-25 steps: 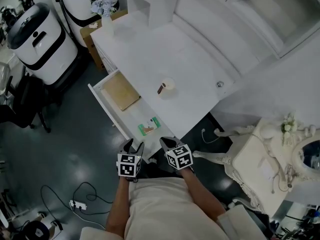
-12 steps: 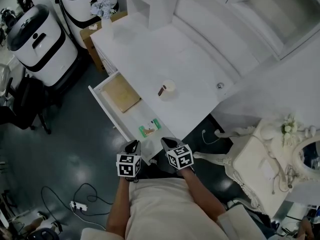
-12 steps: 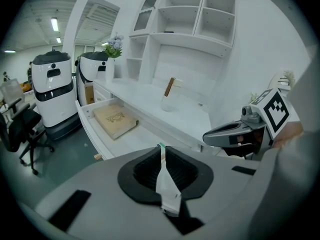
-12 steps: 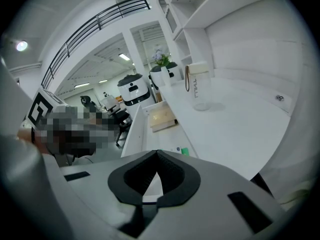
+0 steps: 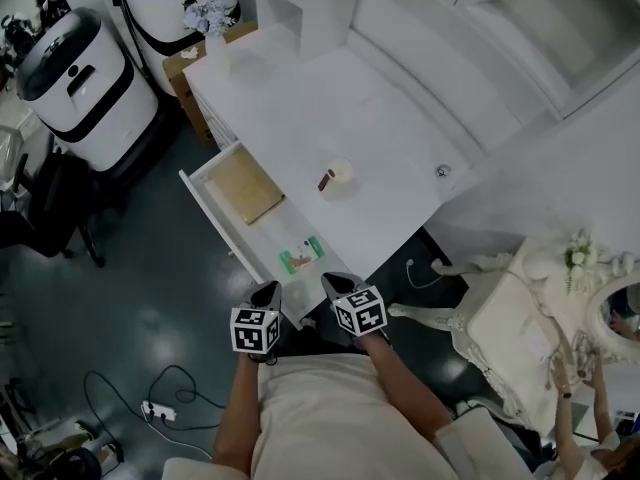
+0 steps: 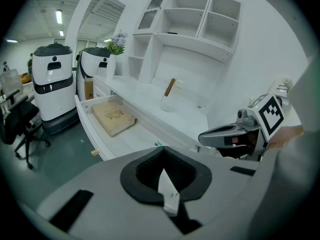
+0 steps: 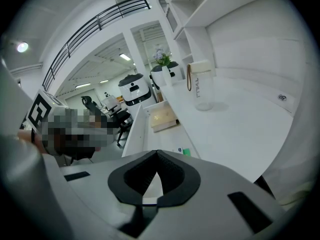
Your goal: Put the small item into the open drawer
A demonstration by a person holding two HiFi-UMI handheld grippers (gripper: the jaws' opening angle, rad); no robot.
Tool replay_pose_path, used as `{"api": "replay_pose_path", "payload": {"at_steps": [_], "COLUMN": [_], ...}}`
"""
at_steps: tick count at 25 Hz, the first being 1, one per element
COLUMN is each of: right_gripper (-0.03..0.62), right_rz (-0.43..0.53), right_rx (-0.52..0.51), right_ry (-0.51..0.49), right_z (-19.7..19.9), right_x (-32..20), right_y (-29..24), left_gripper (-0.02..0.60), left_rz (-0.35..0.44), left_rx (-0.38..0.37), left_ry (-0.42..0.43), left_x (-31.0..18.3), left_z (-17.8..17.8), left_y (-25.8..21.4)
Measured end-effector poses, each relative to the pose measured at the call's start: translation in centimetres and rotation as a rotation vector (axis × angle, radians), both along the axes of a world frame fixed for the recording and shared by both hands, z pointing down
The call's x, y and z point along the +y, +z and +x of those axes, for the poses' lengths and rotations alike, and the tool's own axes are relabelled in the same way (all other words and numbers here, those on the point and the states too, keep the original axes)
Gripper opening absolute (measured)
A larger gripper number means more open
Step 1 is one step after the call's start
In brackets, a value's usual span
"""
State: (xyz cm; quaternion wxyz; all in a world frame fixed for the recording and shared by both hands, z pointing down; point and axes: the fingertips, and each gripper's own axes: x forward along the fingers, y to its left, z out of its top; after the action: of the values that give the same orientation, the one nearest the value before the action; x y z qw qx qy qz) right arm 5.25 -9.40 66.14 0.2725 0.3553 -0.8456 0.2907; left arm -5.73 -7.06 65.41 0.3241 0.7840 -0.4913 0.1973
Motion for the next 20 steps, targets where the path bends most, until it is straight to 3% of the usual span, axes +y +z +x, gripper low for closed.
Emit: {"api": "replay_pose_path", "payload": {"at_steps": [11,20], "right_gripper": [0.025,0.025], "right_rz": [-0.009,0.001], "right_rx": [0.016,0.02], "right_ry": [-0.006,-0.02], "right_z": [0.26,0.08], "right_x": [0.06,-0.15], "right_y": [0.26,0.16], "left_gripper": [0.017,0.017], "left_rz": [0.019,0.029], "left_rx": [-0.067,-0.059], "left_ry": [0.016,0.01], "left_x": [-0.22,-0.55], "left_z": [-0.41,-0.4], "left_y": [0.17,-0.08]}}
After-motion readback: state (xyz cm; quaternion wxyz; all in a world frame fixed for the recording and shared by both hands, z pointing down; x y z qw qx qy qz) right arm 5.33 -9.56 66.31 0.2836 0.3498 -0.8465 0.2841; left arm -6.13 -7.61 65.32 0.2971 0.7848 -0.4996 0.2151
